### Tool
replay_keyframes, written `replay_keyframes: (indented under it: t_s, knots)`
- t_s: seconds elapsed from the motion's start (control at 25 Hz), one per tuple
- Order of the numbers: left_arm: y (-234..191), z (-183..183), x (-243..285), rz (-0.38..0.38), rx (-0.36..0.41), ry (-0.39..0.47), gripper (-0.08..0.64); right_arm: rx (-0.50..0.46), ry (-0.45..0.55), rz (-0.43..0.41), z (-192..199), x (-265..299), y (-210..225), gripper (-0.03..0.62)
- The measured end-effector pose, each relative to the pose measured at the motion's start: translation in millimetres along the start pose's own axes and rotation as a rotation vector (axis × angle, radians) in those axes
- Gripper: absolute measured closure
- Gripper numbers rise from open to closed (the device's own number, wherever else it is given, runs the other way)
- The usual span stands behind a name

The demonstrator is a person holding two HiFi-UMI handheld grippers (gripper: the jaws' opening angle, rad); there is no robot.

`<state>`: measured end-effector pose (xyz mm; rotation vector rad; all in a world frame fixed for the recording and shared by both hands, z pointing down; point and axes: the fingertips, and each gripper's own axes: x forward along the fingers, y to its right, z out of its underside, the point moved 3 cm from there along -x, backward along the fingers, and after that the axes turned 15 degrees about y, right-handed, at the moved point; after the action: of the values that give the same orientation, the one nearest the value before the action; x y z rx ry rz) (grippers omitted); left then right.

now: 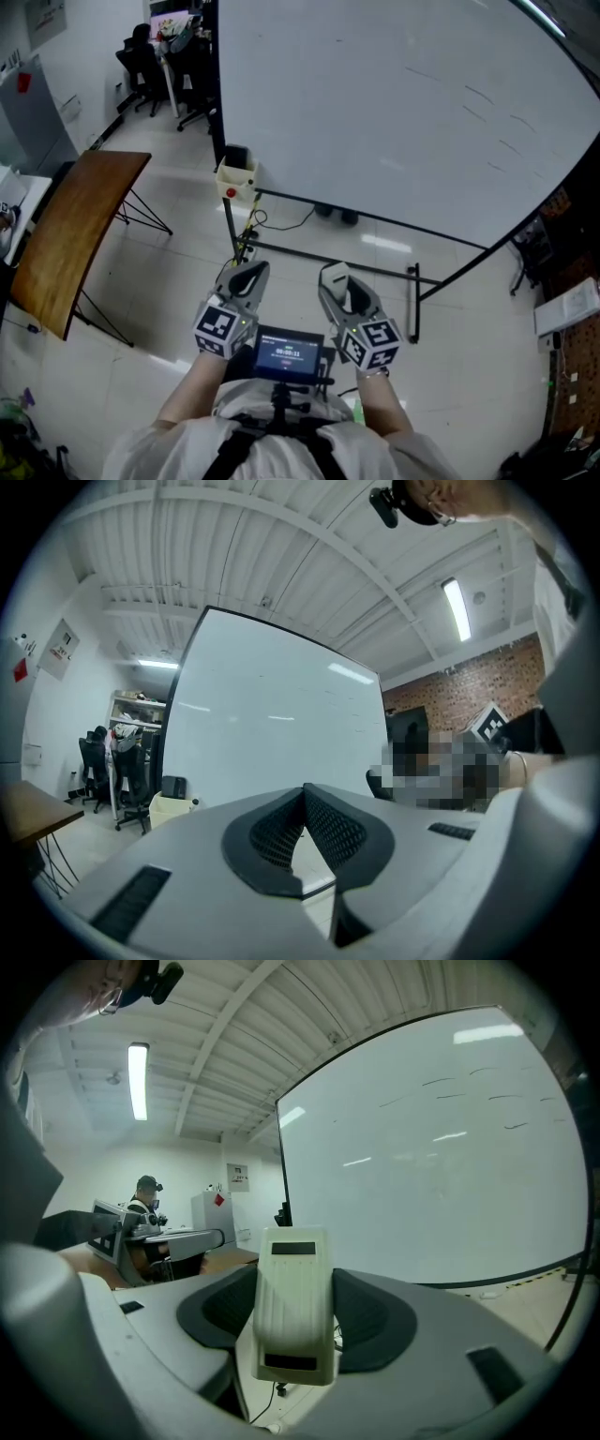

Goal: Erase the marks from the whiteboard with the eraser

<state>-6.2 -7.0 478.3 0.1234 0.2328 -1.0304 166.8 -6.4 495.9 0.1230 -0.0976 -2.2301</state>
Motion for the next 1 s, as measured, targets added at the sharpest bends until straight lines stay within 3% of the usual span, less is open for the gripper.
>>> replay_keyframes:
  t_s: [0.32,1.0]
  knots:
    - [6,5,10,0.034,-0.006,-0.017,0.555,0.021,-0.025,0.026,3,-6,12,0.325]
    - [-35,3,46,0.078,-0.009,0.001,0.555,-0.004,-0.017,0.086,-6,36,22,0.327]
